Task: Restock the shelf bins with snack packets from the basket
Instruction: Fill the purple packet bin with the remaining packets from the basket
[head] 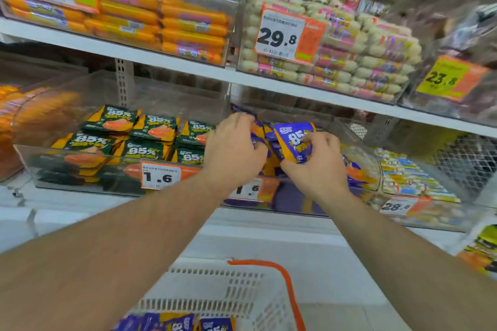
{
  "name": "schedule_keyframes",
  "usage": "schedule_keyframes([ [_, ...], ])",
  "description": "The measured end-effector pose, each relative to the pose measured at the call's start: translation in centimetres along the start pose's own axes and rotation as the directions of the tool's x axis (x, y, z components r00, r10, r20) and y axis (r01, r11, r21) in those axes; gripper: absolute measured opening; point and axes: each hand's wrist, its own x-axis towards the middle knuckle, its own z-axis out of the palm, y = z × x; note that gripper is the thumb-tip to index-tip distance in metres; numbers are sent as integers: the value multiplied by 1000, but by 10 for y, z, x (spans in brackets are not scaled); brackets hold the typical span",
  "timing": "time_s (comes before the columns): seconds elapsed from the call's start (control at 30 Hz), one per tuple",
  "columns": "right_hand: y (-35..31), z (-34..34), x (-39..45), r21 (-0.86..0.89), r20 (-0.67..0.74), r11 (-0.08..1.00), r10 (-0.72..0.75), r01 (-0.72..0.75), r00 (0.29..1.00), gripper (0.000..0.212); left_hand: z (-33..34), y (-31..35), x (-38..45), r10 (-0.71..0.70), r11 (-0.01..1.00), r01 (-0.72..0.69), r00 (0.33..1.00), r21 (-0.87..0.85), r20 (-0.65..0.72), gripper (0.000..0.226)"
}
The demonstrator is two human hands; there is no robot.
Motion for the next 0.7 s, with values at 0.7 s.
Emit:
schedule_keyframes([
  [0.7,68,45,176,-572,258,811,318,-122,912,50,32,-13,40,-109,947,39,973,318,203,62],
])
